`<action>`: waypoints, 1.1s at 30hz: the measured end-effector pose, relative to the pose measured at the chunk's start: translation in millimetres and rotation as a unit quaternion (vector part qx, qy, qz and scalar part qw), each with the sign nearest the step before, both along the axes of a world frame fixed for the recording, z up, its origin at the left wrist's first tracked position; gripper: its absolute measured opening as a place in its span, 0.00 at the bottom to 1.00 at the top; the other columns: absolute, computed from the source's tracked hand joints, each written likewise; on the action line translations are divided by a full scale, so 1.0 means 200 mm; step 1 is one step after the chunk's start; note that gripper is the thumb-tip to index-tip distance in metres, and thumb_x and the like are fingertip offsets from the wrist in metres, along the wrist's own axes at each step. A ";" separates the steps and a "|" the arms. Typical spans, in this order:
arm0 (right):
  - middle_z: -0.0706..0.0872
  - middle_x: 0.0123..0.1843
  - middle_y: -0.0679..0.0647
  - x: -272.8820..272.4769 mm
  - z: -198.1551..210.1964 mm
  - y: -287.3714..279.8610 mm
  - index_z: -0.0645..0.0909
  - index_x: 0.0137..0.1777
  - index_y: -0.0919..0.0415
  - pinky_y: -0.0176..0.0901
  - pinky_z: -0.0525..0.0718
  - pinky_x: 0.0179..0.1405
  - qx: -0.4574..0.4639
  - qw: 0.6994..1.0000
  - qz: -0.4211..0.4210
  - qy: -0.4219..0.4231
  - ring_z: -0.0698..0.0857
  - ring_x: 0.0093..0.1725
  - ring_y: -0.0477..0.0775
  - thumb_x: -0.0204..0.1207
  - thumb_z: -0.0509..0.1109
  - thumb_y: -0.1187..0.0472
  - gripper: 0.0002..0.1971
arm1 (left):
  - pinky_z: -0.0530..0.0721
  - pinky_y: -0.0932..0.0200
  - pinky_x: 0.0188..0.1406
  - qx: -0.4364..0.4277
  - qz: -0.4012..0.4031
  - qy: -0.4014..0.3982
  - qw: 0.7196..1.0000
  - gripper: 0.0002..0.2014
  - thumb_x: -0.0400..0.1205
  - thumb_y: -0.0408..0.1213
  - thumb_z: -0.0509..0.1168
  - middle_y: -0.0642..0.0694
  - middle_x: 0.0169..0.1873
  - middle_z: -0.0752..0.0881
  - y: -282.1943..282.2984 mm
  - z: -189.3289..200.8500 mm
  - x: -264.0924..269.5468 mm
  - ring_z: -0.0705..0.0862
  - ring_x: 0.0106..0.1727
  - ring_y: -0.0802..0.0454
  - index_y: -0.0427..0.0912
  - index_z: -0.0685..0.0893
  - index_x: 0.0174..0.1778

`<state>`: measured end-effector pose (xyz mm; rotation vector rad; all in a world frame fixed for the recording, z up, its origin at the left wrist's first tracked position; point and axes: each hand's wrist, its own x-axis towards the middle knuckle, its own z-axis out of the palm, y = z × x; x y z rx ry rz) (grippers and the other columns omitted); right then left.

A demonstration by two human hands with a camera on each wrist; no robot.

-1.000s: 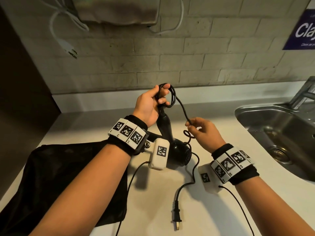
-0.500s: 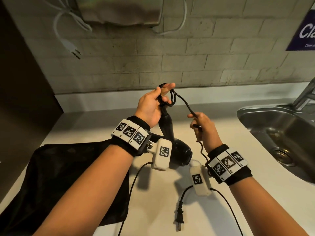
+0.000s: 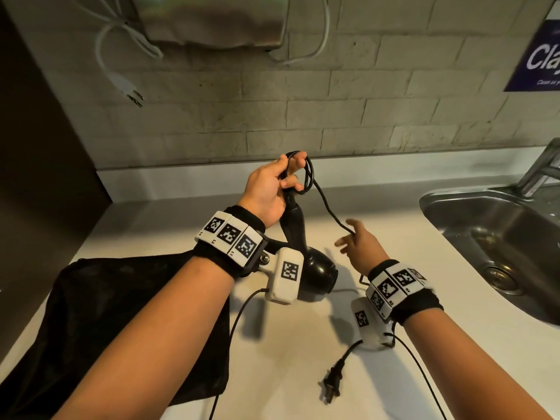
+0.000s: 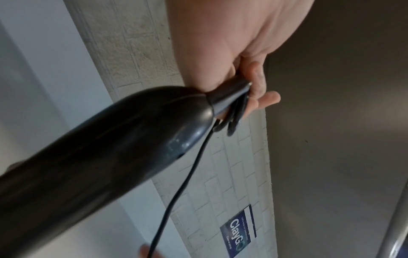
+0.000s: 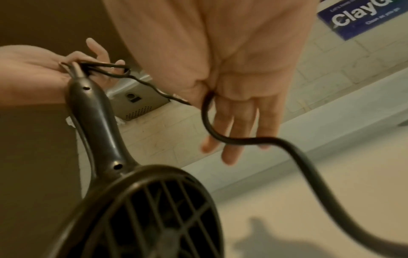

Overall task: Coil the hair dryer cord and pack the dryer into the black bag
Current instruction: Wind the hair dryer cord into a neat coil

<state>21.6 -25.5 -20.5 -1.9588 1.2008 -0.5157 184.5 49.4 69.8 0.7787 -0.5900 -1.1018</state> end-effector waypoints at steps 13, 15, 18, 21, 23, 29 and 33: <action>0.84 0.58 0.67 0.17 0.23 0.11 0.66 0.68 0.66 0.43 0.75 0.47 -0.179 0.980 0.028 -0.081 0.83 0.53 0.66 0.82 0.53 0.65 0.16 | 0.80 0.65 0.28 -0.011 -0.066 -0.048 0.997 0.17 0.87 0.36 0.45 0.55 0.18 0.73 0.00 0.02 -0.02 0.69 0.18 0.61 0.36 0.79 0.52; 0.84 0.54 0.68 0.16 0.23 0.14 0.69 0.65 0.65 0.44 0.75 0.42 -0.184 0.979 0.059 -0.057 0.81 0.43 0.62 0.82 0.52 0.64 0.14 | 0.85 0.63 0.33 -0.024 -0.037 -0.020 0.999 0.16 0.87 0.35 0.46 0.54 0.23 0.81 0.00 0.01 -0.01 0.79 0.23 0.60 0.35 0.79 0.52; 0.86 0.45 0.65 0.11 0.22 0.16 0.73 0.59 0.62 0.53 0.84 0.38 -0.218 0.974 0.058 -0.006 0.82 0.36 0.61 0.82 0.54 0.59 0.11 | 0.87 0.59 0.41 -0.036 -0.002 -0.023 0.999 0.14 0.87 0.33 0.46 0.50 0.37 0.91 0.00 -0.01 0.01 0.89 0.37 0.55 0.35 0.78 0.53; 0.87 0.42 0.63 0.06 0.23 0.16 0.76 0.53 0.60 0.55 0.85 0.38 -0.253 0.967 0.029 0.012 0.84 0.37 0.64 0.80 0.57 0.58 0.10 | 0.84 0.55 0.51 -0.040 0.008 -0.063 0.997 0.14 0.87 0.31 0.46 0.44 0.55 0.86 0.00 -0.01 0.00 0.88 0.47 0.46 0.31 0.72 0.62; 0.87 0.42 0.62 0.04 0.25 0.17 0.77 0.54 0.60 0.53 0.84 0.37 -0.279 0.959 0.027 0.035 0.84 0.38 0.65 0.80 0.57 0.58 0.10 | 0.81 0.53 0.58 -0.028 0.027 -0.103 0.994 0.15 0.87 0.29 0.46 0.38 0.66 0.79 -0.01 -0.01 -0.03 0.85 0.51 0.42 0.30 0.68 0.67; 0.88 0.45 0.62 0.02 0.33 0.19 0.80 0.55 0.63 0.55 0.84 0.26 -0.464 0.869 0.136 0.100 0.85 0.33 0.69 0.77 0.61 0.65 0.10 | 0.80 0.59 0.47 0.019 0.034 -0.288 0.957 0.06 0.87 0.32 0.47 0.43 0.60 0.82 -0.05 0.01 -0.10 0.87 0.34 0.58 0.43 0.67 0.55; 0.91 0.43 0.57 -0.01 0.40 0.14 0.84 0.47 0.61 0.46 0.82 0.20 -0.559 0.803 0.179 0.107 0.85 0.28 0.62 0.62 0.73 0.73 0.14 | 0.83 0.54 0.45 0.052 0.008 -0.366 0.929 0.05 0.87 0.34 0.48 0.46 0.51 0.82 -0.05 0.03 -0.13 0.84 0.38 0.53 0.45 0.69 0.54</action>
